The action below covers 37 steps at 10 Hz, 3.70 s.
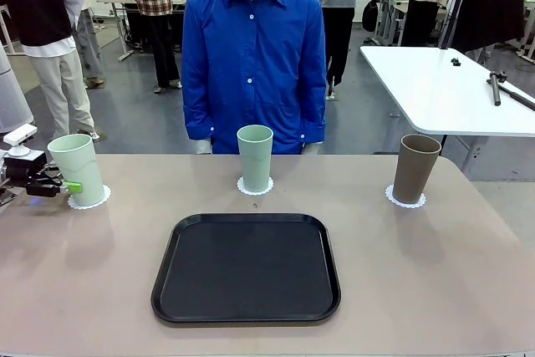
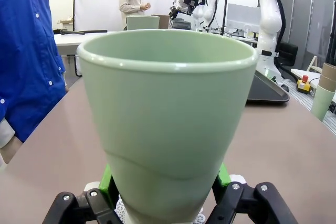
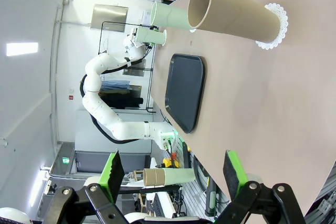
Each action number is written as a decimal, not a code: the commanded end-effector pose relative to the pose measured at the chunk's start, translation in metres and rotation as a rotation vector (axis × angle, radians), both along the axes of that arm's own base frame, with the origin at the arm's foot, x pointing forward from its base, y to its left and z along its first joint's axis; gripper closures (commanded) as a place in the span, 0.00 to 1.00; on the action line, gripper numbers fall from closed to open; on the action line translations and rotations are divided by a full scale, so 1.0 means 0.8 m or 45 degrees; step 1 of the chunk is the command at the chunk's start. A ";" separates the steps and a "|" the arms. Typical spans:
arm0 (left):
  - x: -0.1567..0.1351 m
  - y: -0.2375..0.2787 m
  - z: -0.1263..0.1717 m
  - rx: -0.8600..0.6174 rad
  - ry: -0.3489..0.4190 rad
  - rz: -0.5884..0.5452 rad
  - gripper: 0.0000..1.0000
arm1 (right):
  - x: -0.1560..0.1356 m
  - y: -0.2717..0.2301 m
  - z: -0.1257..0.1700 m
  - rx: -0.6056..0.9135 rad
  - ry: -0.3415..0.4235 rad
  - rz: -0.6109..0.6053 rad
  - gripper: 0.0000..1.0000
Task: Place coasters on the table and set cups on them.
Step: Take one Reusable plastic cup from the Flat Tray and place it on a coaster set by the human.
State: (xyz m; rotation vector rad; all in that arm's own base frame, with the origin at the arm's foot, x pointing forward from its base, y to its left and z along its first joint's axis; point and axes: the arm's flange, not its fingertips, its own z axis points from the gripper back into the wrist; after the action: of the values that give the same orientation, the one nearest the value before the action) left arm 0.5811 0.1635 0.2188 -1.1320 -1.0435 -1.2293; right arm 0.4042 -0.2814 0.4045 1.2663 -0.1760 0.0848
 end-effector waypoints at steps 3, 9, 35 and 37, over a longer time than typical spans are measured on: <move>0.004 0.003 0.001 0.037 -0.026 -0.016 0.00 | 0.001 0.000 0.000 -0.004 0.004 -0.003 0.00; 0.007 0.003 -0.003 0.005 0.018 -0.069 0.00 | 0.001 0.000 0.000 -0.004 0.004 -0.003 0.00; -0.040 0.106 0.114 0.458 0.218 0.408 0.00 | 0.001 0.000 0.000 -0.004 0.004 -0.003 0.00; -0.066 0.099 0.176 0.673 0.308 0.571 0.00 | 0.001 0.000 0.000 -0.004 0.004 -0.003 0.00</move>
State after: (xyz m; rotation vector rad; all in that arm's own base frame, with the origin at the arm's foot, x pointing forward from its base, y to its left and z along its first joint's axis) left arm 0.5511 0.2792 0.3454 -0.6091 -0.8101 -0.9600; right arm 0.4043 -0.2812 0.4044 1.2665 -0.1755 0.0852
